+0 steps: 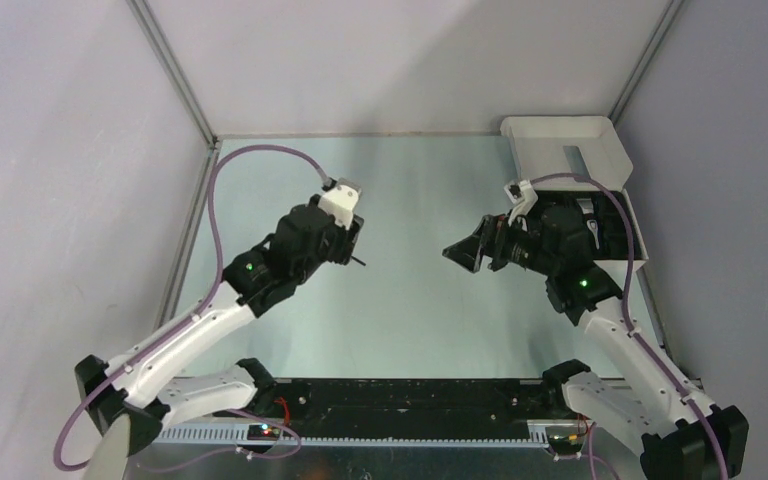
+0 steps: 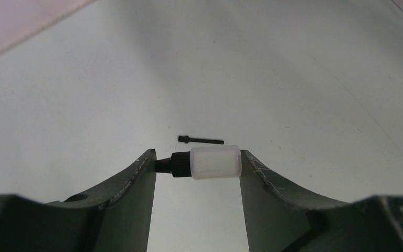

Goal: Sort the hair-cutting tools

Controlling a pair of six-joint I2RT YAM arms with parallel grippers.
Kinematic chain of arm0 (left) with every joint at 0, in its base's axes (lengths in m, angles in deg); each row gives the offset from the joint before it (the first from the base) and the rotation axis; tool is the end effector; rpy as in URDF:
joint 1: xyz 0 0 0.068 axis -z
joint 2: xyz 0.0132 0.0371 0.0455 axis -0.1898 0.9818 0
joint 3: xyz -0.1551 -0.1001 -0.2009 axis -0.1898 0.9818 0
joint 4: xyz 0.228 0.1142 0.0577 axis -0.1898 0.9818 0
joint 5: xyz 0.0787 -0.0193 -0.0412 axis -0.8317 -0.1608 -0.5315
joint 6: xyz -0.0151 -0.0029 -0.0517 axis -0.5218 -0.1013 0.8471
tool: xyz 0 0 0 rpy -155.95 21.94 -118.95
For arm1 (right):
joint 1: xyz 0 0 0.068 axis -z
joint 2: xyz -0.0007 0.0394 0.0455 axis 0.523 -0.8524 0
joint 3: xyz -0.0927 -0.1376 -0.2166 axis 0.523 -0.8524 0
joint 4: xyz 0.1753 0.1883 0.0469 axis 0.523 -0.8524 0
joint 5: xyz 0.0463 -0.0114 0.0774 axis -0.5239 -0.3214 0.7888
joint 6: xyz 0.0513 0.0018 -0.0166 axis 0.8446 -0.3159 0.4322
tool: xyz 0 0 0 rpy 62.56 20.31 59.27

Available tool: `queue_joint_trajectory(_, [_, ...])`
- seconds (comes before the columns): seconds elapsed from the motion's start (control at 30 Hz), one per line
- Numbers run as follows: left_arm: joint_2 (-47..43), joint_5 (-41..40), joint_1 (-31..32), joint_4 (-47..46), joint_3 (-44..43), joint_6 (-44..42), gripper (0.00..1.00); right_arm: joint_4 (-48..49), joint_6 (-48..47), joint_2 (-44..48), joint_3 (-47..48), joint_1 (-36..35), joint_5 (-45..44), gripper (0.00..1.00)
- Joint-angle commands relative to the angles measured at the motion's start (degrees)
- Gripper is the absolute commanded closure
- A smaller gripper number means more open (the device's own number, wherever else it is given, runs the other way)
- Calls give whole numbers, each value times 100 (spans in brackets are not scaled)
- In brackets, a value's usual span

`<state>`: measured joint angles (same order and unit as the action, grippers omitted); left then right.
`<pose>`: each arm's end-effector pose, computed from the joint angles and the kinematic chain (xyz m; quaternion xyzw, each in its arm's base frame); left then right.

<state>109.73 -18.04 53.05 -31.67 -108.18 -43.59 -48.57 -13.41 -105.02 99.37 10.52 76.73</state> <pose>0.1789 -0.1468 0.3433 0.2153 0.8217 -0.0661 0.5236 0.1813 0.0896 0.3084 -0.1357 0.7755 0.4249 0.4469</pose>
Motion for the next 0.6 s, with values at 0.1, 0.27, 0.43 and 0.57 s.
queue_joint_trajectory(0.1, [-337,-576,1160,-828,567,-1733,52,-680,304,-582,1103,-282,428,12])
queue_joint_trajectory(0.27, [-394,-1082,1837,-1493,1006,-2451,54,-1174,100,-1194,1912,-482,453,14])
queue_joint_trajectory(0.43, [-571,-1219,2323,-2723,1496,-2999,54,-1353,22,-1574,2313,-751,635,18])
queue_joint_trajectory(0.57, [-814,-1064,2568,-3658,2019,-3347,54,-1524,-95,-1877,2597,-1029,776,21])
